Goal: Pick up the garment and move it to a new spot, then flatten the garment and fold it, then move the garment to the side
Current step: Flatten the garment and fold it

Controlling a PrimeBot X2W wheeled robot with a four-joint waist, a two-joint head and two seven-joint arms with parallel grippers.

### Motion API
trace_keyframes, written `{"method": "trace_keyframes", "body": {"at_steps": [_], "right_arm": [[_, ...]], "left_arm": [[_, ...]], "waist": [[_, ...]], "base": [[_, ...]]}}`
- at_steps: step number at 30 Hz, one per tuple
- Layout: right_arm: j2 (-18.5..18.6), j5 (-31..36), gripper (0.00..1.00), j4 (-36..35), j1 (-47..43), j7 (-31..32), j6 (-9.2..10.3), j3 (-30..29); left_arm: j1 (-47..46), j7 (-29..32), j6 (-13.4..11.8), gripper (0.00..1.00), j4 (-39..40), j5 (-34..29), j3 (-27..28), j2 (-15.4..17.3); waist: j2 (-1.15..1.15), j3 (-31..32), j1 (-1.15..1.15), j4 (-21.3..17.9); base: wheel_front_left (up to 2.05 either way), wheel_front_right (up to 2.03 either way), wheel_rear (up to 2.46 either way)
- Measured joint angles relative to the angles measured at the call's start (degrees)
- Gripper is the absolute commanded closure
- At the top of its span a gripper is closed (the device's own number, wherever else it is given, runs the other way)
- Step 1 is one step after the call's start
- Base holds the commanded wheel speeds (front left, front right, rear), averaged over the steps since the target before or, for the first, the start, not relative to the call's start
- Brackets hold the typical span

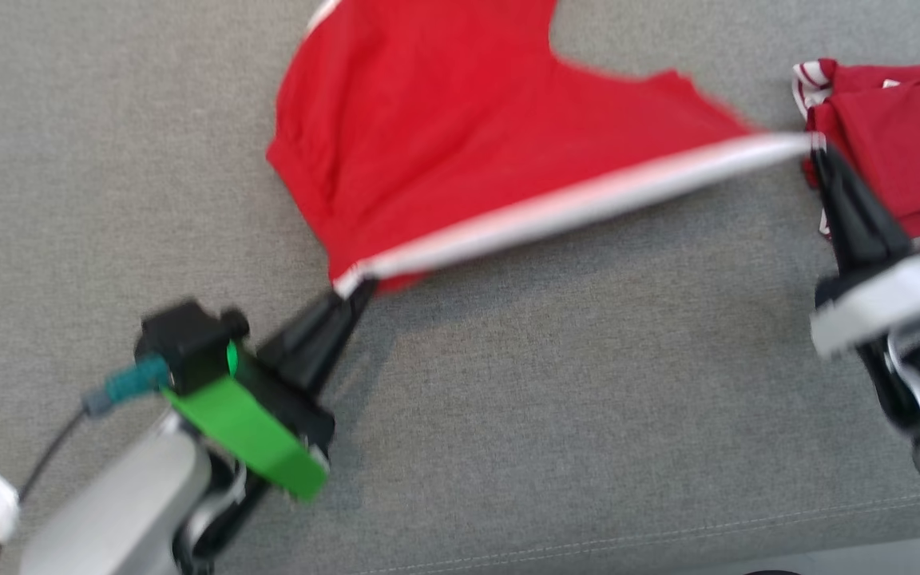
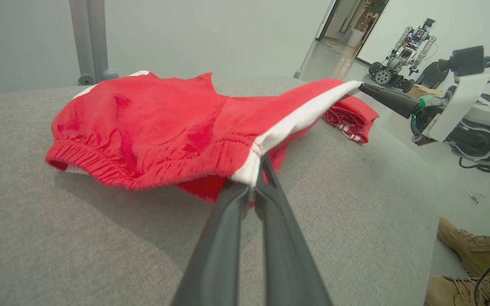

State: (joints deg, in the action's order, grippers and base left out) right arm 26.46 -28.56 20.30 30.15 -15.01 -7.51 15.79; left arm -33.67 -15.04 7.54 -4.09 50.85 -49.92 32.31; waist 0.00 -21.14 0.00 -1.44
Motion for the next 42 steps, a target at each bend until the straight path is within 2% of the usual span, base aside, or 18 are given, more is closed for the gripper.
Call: {"method": "trace_keyframes", "body": {"at_steps": [7, 9, 12, 16, 20, 25, 28, 32, 42], "right_arm": [[4.8, -0.3, 1.0, -7.6, -18.7, 0.0, -0.04, -2.5], [5.6, -0.3, 1.0, -10.7, -23.3, 0.0, -0.08, -4.5], [6.1, -0.5, 1.0, -17.3, -27.6, 1.1, -0.1, -8.0], [6.1, -1.9, 1.0, -24.6, -25.9, 8.4, -0.03, -8.2], [6.7, -3.1, 1.0, -27.2, -16.5, 15.8, -0.03, -6.1], [7.9, -4.2, 1.0, -20.8, -2.9, 22.9, -0.01, -2.6], [8.0, -5.2, 1.0, -16.1, 4.1, 24.8, 0.0, -0.3], [7.8, -5.4, 1.0, -9.0, 11.6, 26.0, 0.0, 2.8], [7.4, -6.6, 1.0, 3.9, 27.3, 27.8, 0.0, 9.5]], "left_arm": [[19.0, 0.0, -0.3, 1.0, 3.5, -1.2, 3.9, -1.4], [24.9, 0.0, -1.4, 1.0, 3.4, -0.8, 4.7, -2.5], [30.8, 0.0, -3.4, 1.0, 4.7, 3.4, 6.6, -5.2], [29.8, 1.8, -3.5, 1.0, 7.2, 6.9, 7.5, -6.7], [22.2, 5.1, -3.2, 1.0, 8.0, 10.0, 9.6, -9.1], [12.3, 8.4, -4.1, 1.0, 5.6, 11.5, 11.7, -12.7], [7.9, 10.0, -4.6, 1.0, 1.8, 13.1, 12.0, -15.6], [3.0, 9.2, -6.1, 1.0, -4.6, 12.2, 12.9, -17.8], [-5.0, 8.4, -3.7, 1.0, -16.0, 10.4, 11.0, -23.8]], "waist": [[0.0, 5.6, 0.0, 0.2], [0.0, 7.2, 0.0, 0.3], [0.0, 8.6, 0.0, 1.0], [0.0, 8.3, 0.0, 1.9], [0.0, 6.1, 0.0, 2.6], [0.0, 2.1, 0.0, 4.3], [0.0, -0.2, 0.0, 6.8], [0.0, -3.1, 0.0, 10.8], [0.0, -8.7, 0.0, 18.3]], "base": [[0.0, 0.0, 0.0], [0.0, 0.0, 0.0], [0.0, 0.0, 0.0], [0.0, 0.0, 0.0], [0.0, 0.0, 0.0], [0.0, 0.0, 0.0], [0.0, 0.0, 0.0], [0.0, 0.0, 0.0], [0.0, 0.0, 0.0]]}}
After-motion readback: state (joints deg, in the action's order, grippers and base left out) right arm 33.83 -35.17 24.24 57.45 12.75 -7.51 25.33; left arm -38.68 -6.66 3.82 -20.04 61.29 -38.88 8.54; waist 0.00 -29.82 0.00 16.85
